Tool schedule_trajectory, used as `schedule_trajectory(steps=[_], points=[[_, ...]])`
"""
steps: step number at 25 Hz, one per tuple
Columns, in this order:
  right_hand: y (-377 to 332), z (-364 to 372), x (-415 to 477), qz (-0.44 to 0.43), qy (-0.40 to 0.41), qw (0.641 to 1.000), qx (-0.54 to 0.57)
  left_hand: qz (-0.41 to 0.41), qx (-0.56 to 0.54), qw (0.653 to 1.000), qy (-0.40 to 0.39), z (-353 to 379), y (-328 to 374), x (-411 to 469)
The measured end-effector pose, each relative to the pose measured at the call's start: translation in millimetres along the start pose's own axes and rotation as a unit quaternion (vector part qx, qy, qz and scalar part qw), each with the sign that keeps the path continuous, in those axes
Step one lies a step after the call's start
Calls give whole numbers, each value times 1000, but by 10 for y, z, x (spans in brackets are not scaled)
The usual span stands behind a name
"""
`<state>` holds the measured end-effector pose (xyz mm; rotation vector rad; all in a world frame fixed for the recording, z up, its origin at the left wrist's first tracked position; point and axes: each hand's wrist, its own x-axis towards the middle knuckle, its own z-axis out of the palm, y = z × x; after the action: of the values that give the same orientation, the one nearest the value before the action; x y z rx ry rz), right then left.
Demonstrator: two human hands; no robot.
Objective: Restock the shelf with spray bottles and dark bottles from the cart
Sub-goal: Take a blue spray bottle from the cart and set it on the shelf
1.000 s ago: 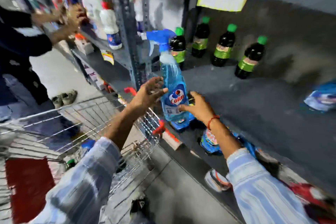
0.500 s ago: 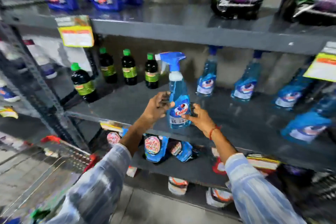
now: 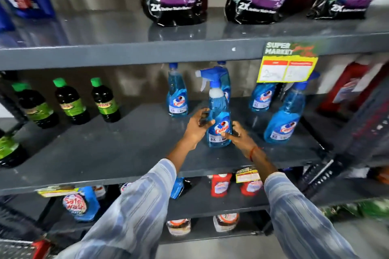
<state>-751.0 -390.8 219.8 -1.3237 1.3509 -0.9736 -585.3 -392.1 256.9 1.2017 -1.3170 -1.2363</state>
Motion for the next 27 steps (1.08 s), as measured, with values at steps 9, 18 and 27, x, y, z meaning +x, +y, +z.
schedule_trajectory(steps=[9, 18, 27], points=[[195, -277, 245, -3, 35, 998, 45, -7, -16, 1000, -16, 443, -33, 230], [270, -150, 216, 15, 76, 997, 21, 0, 44, 998, -36, 429, -129, 197], [-238, 1106, -466, -117, 202, 954, 186, 50, -21, 993, 104, -568, -82, -640]])
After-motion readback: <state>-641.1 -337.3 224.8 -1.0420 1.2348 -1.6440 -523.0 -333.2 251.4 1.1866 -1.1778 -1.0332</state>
